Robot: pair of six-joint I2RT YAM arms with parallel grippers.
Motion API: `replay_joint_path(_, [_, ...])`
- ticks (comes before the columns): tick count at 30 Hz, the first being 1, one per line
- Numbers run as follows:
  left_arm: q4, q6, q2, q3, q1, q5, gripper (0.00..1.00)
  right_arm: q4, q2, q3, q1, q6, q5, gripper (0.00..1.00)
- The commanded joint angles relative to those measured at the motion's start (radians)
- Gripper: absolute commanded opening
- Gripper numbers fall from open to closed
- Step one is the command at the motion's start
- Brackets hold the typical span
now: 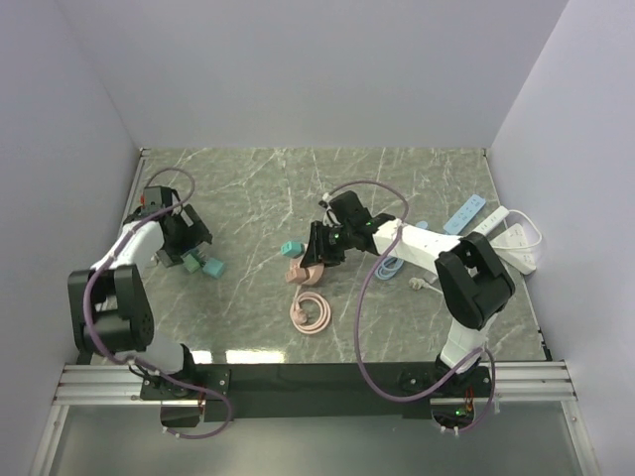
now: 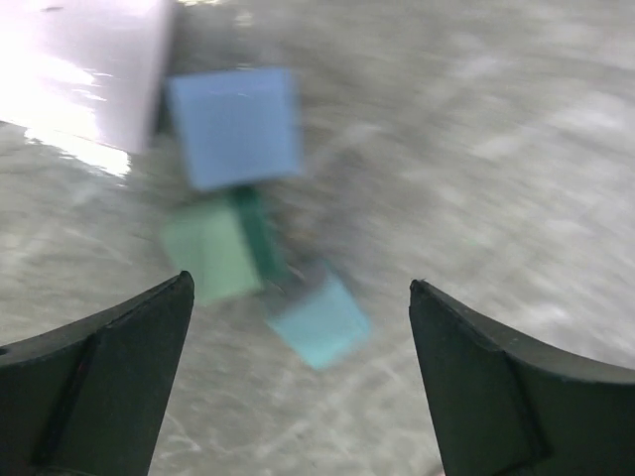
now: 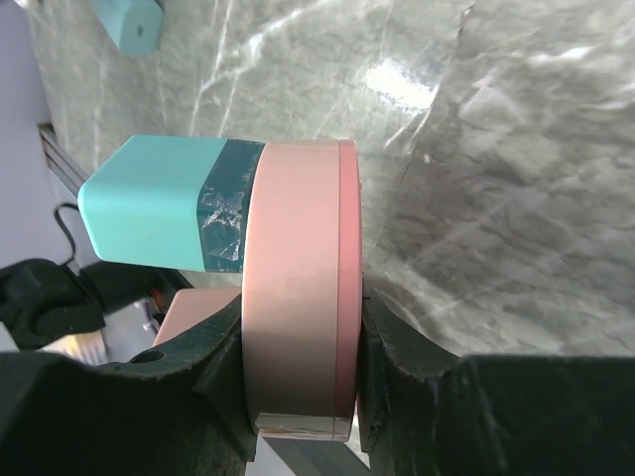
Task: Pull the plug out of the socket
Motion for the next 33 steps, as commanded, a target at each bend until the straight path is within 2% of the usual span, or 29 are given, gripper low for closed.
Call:
replay_joint_path(1, [0.039,0.039,-0.138,-0.004,-0.012,0.165,0.95,-0.031,0.016,0.076,0.027,-0.051,-0.051,0.00])
replay_joint_path(6, [0.053,0.085,-0.236,-0.026,-0.102,0.331,0.96,-0.082,0.042,0.124,0.037,-0.080,-0.065,0.00])
replay_joint_path(9, [0.088,0.042,-0.256,-0.024,-0.243,0.399,0.97,-0.094,0.056,0.139,0.038,-0.076,-0.081,0.00])
replay_joint_path(12, [0.168,-0.036,-0.247,-0.026,-0.350,0.410,0.98,-0.077,0.060,0.133,0.041,-0.060,-0.081,0.00])
replay_joint_path(15, [0.254,-0.119,-0.225,-0.038,-0.410,0.402,0.99,-0.050,0.064,0.122,0.041,-0.037,-0.097,0.00])
replay_joint_path(21, [0.334,-0.191,-0.185,-0.043,-0.447,0.402,0.99,-0.027,0.054,0.116,0.041,-0.022,-0.122,0.00])
replay_joint_path(31, [0.343,-0.214,-0.107,-0.032,-0.527,0.417,0.99,-0.007,0.054,0.118,0.041,-0.002,-0.125,0.00])
replay_joint_path(33, [0.334,-0.214,-0.090,-0.026,-0.547,0.408,0.97,-0.010,0.060,0.125,0.038,0.000,-0.114,0.00])
